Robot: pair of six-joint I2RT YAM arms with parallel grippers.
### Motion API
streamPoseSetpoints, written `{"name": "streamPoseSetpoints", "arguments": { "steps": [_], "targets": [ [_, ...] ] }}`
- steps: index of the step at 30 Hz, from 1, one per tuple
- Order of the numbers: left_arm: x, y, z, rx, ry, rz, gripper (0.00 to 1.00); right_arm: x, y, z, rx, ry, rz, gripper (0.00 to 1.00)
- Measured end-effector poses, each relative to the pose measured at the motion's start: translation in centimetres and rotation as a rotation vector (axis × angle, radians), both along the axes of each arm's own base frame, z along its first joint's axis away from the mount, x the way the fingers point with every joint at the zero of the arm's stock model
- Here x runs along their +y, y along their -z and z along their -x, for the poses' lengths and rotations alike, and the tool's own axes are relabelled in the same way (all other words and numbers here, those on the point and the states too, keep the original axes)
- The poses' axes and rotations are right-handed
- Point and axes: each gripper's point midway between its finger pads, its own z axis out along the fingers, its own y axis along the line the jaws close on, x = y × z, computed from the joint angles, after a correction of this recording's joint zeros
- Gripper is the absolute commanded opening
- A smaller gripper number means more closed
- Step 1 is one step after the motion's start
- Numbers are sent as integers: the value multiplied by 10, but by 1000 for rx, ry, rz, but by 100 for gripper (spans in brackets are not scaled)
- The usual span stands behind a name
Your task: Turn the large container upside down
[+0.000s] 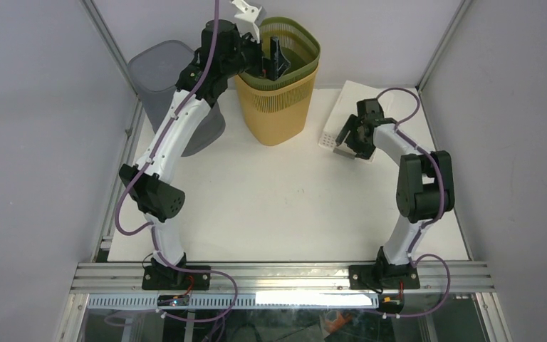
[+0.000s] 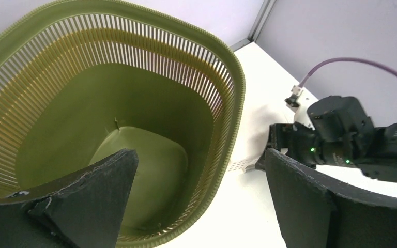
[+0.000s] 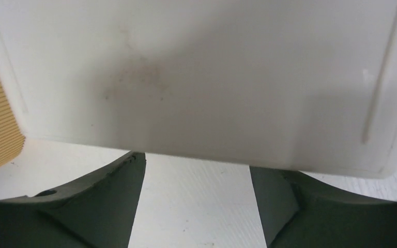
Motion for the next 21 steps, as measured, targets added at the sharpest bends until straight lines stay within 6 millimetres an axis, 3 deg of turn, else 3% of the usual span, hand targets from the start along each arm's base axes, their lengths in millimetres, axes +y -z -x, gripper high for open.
{"name": "streamPoseSetpoints", "arguments": {
  "steps": [4,8,13,17,21],
  "targets": [
    [-8,10,-1,-16,21,-47,99,1,-16,4,-29,6,-10,76],
    [-22,16,5,-30,59,-74,94,7,-53,18,-110,-20,-36,76],
    [-34,30,10,-13,89,-110,83,3,-99,45,-218,-42,-47,77],
    [-44,55,10,28,107,-156,74,-2,-118,67,-258,-54,-41,78],
    [-50,74,5,45,102,-197,54,-8,-132,87,-283,-59,-38,78]
  ]
}}
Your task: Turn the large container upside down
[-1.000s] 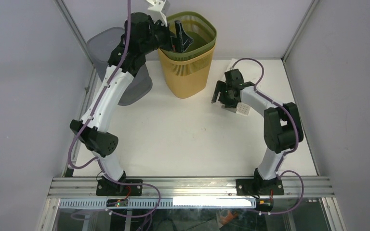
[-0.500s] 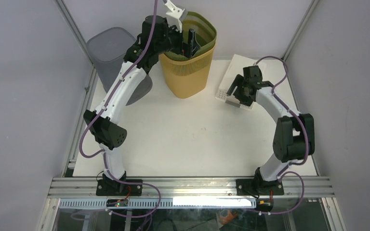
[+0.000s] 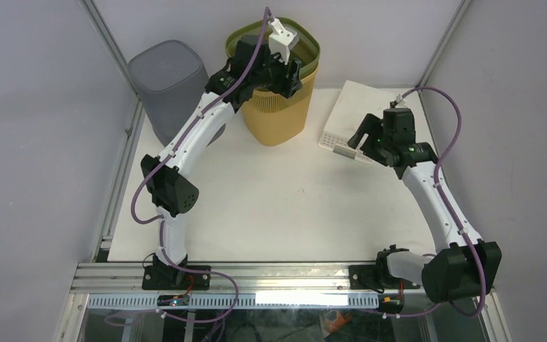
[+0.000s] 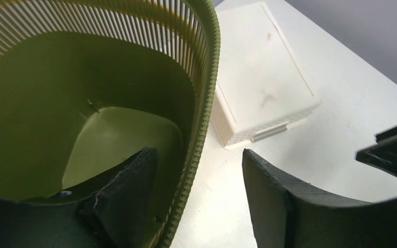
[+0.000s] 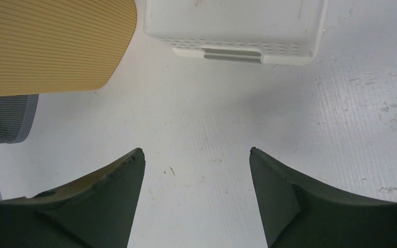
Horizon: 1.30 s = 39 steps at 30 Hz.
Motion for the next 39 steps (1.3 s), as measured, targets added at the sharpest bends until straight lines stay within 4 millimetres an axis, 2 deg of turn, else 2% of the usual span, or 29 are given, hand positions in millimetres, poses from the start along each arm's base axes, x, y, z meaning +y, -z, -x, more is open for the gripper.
{"name": "streamPoseSetpoints", "arguments": {
  "steps": [1,3,7,9,11,13,18,20,22,26,29,31,33,35,37,39],
  "targets": [
    [0,4,-2,3,-2,-9,47,0,-4,2,-9,-2,-3,77],
    [-1,-2,-5,-18,-13,-6,33,1,-7,3,-17,-10,-11,76],
    [-2,-12,-4,-31,-16,7,8,10,-2,3,4,-42,-43,75],
    [-6,-13,1,-31,-2,6,0,18,2,1,17,-56,-62,75],
    [-12,-13,3,-44,4,-5,0,27,8,-4,26,-67,-77,75],
    [-12,-13,2,-52,-13,-14,0,45,17,-10,42,-84,-88,74],
    [-12,-14,4,-53,-27,-22,0,91,52,-32,155,-99,-79,74],
    [-11,-14,5,-53,-34,-26,0,100,64,-47,183,-72,-70,74],
    [-10,-14,7,-50,-36,-31,0,100,78,-61,207,-24,-59,74],
    [-9,-14,12,-47,-41,-41,0,77,105,-86,251,94,-37,71],
    [-9,-14,17,-47,-42,-48,0,34,123,-105,290,248,-2,70],
    [-10,-14,21,-44,-38,-52,0,4,129,-105,319,361,14,70],
    [-9,-15,25,-38,-35,-56,0,-27,130,-97,348,487,36,70],
    [-7,-17,29,-35,-34,-58,0,-51,128,-86,351,588,54,69],
    [-5,-19,31,-34,-34,-58,0,-64,123,-64,344,667,71,67],
    [-5,-21,33,-34,-33,-55,0,-69,112,-38,326,708,74,65]
  ]
}}
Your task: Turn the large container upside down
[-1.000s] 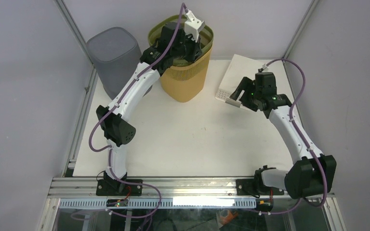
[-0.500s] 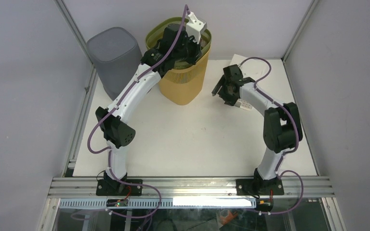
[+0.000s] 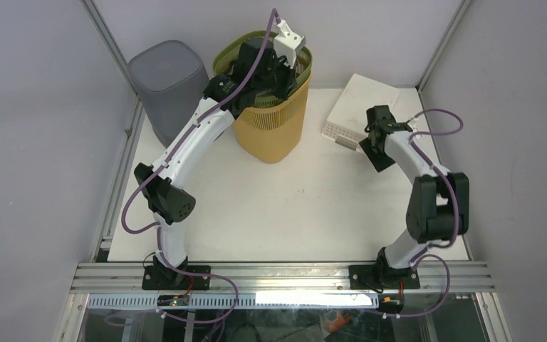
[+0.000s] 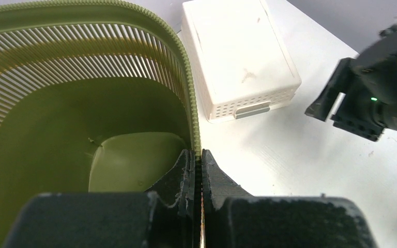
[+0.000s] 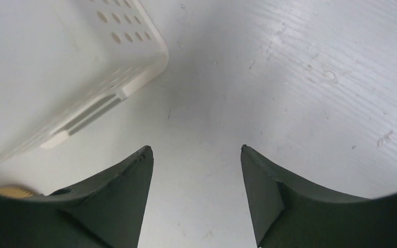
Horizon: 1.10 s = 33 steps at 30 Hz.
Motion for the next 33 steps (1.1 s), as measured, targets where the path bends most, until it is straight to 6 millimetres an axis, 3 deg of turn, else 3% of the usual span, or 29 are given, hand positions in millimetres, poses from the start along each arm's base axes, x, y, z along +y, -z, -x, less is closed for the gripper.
{"name": "streamPoseSetpoints", "arguments": {
  "steps": [3,6,9,14,18,25,29,33],
  "targets": [
    [-1,-1,2,3,1,5,0,6,-27,12,-88,-27,-8,67],
    [-1,-1,2,4,0,5,0,29,-53,-4,-192,-153,-28,69],
    [0,-2,2,6,-7,10,0,72,-66,-22,-261,-365,-78,71],
    [6,-5,6,11,-21,14,0,131,-84,-26,-347,-634,-179,72],
    [12,-14,15,15,-26,28,0,141,-113,-18,-408,-727,-211,72],
    [16,-47,38,19,-21,121,0,151,-200,3,-581,-830,-248,73],
    [9,-60,58,19,15,156,0,156,-247,10,-652,-855,-265,72],
    [-2,-62,73,25,48,165,0,164,-279,16,-707,-858,-291,71]
  ]
}}
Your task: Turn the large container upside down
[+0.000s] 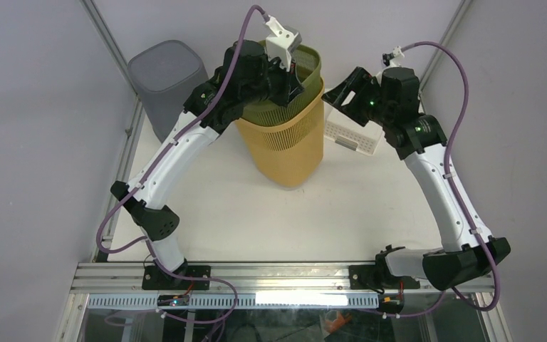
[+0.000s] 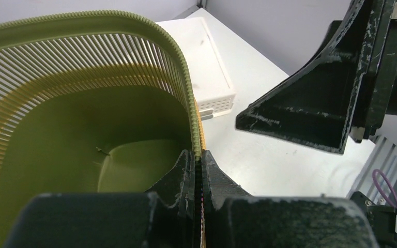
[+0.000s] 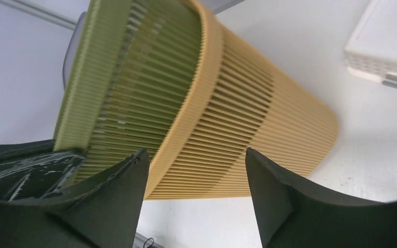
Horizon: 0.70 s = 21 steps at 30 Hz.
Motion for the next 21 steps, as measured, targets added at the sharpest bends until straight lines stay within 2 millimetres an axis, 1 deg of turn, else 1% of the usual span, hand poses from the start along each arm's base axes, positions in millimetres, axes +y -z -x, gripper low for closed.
{"name": "streamPoseSetpoints", "arguments": {
  "steps": [1,3,6,8,11,13,16,19,21],
  "targets": [
    [-2,1,2,2,5,0,0,4,-3,2,-1,-6,-10,71],
    [-7,1,7,4,19,-1,0,11,-3,6,9,-18,-17,72],
    [-11,1,11,2,25,-3,0,20,5,11,49,-30,-21,71],
    [-14,0,14,-2,28,-3,0,23,11,9,69,-27,-22,71],
    [-19,-5,21,-23,30,-5,0,21,26,6,105,-1,-10,71],
    [-22,-14,26,-52,21,-6,0,18,41,7,140,17,4,71],
    [-25,-28,33,-98,8,-2,0,11,56,9,169,52,21,71],
    [-29,-50,46,-160,9,12,0,6,76,11,213,83,36,70],
    [-31,-67,56,-205,10,29,0,5,78,10,214,96,27,69]
  ]
}}
